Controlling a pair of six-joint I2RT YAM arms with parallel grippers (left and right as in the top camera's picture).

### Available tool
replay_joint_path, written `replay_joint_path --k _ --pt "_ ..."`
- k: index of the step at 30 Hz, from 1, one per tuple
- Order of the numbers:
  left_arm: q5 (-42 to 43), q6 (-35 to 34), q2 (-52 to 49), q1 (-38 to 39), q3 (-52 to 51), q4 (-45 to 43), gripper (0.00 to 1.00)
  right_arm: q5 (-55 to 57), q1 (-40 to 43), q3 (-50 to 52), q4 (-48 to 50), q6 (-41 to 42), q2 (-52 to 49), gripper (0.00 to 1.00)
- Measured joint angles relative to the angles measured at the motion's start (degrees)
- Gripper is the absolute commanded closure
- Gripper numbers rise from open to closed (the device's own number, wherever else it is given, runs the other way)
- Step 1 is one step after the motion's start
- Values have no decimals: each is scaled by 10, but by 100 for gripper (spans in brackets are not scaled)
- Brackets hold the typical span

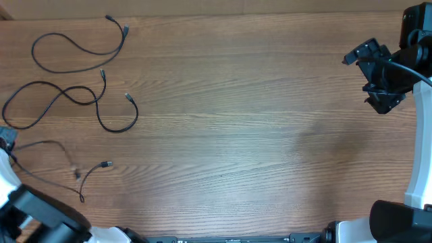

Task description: Untangle cables

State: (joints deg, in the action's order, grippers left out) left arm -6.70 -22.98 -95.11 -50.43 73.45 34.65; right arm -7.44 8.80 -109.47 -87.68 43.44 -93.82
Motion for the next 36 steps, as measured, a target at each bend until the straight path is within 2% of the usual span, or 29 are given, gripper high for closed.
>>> replay_joint_path --k 3,4,5,6,8,9,10,16,22,26,29,36 --pt "-4 35 -34 -22 -1 -14 93 0 0 0 0 0 0 0" --pt "-4 47 -39 -28 -1 -21 87 0 0 0 0 0 0 0" --pt "-4 57 -43 -32 -1 -25 78 0 0 0 0 0 0 0" --pt "-4 68 -47 -35 -1 -28 60 0 0 0 0 0 0 0" --pt "-4 92 -57 -41 -1 -32 44 0 0 0 0 0 0 0" --pt "-4 99 -63 -43 -1 -32 32 0 0 0 0 0 0 0" --pt "-4 112 -71 -44 -1 -32 27 0 0 0 0 0 0 0" --pt "25 129 -80 -44 -1 -29 22 0 0 0 0 0 0 0" --pt "85 129 -80 -44 21 32 20 0 0 0 0 0 0 0" --pt "38 90 -80 -46 26 95 12 0 0 0 0 0 0 0" --pt "-34 38 -80 -71 27 148 4 0 0 0 0 0 0 0" --pt "-71 18 -80 -146 27 162 1 0 0 0 0 0 0 0"
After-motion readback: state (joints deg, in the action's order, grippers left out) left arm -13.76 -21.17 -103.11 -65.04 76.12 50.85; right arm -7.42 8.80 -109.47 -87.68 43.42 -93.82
